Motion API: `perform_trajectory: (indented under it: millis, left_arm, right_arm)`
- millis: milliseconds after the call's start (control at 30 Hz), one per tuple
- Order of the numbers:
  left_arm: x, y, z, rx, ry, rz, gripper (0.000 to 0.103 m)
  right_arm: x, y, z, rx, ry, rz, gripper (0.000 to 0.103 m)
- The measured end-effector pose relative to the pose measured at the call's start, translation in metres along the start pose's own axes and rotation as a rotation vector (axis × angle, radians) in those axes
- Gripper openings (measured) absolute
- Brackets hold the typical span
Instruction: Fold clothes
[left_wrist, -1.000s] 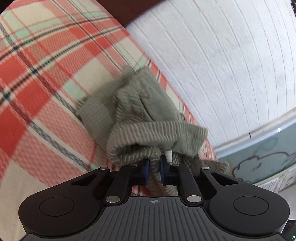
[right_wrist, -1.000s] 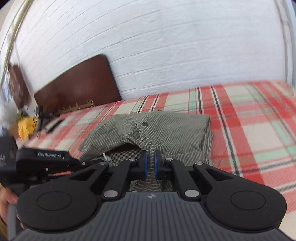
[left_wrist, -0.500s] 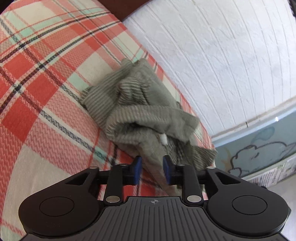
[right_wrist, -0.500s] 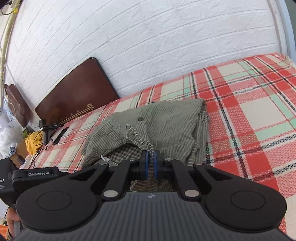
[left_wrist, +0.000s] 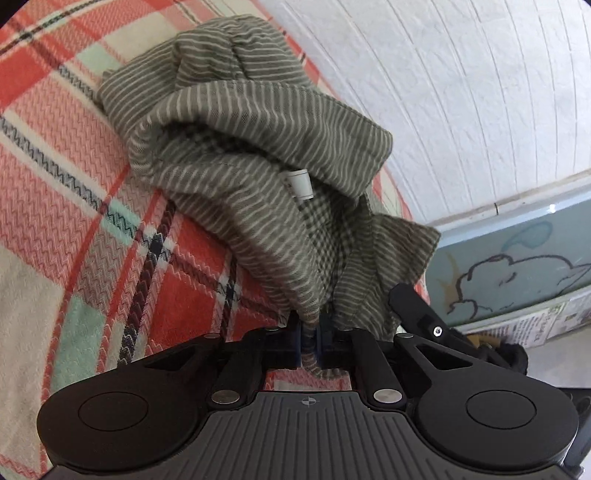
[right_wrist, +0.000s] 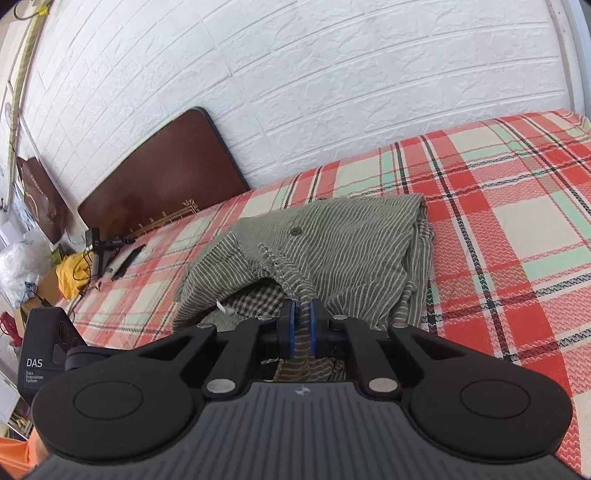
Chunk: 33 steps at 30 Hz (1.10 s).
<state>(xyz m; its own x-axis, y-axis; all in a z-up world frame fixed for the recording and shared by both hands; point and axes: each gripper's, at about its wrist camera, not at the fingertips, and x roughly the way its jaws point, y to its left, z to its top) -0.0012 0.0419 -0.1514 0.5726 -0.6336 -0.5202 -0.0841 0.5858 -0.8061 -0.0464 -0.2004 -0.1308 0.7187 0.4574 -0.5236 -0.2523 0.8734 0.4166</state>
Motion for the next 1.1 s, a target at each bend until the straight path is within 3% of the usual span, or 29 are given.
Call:
perform_trajectory:
  millis: [167, 367, 433, 467, 567, 700, 833, 933, 967, 1033, 1100]
  left_arm:
    - [-0.013, -0.009, -0.001, 0.029, -0.076, -0.006, 0.004]
    - [-0.017, -0.012, -0.005, 0.034, -0.085, -0.031, 0.004]
    - [-0.018, -0.01, -0.005, 0.025, -0.083, -0.041, 0.005]
    - [-0.019, -0.008, -0.005, 0.014, -0.086, -0.048, 0.005]
    - [-0.024, 0.003, -0.002, -0.052, -0.097, -0.076, 0.005]
    - [-0.028, 0.015, 0.005, -0.109, -0.115, -0.121, 0.004]
    - [-0.028, 0.019, 0.008, -0.143, -0.132, -0.207, 0.004]
    - [-0.031, 0.021, 0.009, -0.151, -0.137, -0.21, 0.006]
    - [-0.033, 0.02, 0.009, -0.134, -0.14, -0.193, 0.014]
    - [-0.039, 0.016, 0.009, -0.075, -0.137, -0.182, 0.025]
    - [-0.046, 0.009, 0.008, 0.014, -0.129, -0.175, 0.025]
  right_arm:
    - [-0.002, 0.013, -0.008, -0.044, 0.015, -0.066, 0.026]
    - [-0.004, 0.028, -0.018, -0.098, 0.033, -0.145, 0.029]
    - [-0.004, 0.025, -0.022, -0.062, 0.026, -0.144, 0.021]
    - [-0.004, 0.022, -0.022, -0.032, 0.022, -0.128, 0.007]
    - [-0.008, 0.002, -0.02, 0.132, -0.006, 0.02, 0.006]
    - [0.002, -0.046, -0.026, 0.473, -0.048, 0.397, 0.004]
    - [0.023, -0.079, -0.043, 0.777, -0.073, 0.657, 0.004]
    - [0.026, -0.082, -0.042, 0.763, -0.072, 0.61, 0.004]
    - [0.025, -0.079, -0.04, 0.727, -0.069, 0.59, 0.004]
    - [0.026, -0.078, -0.037, 0.711, -0.063, 0.598, 0.004]
    - [0.025, -0.077, -0.034, 0.691, -0.064, 0.595, 0.004]
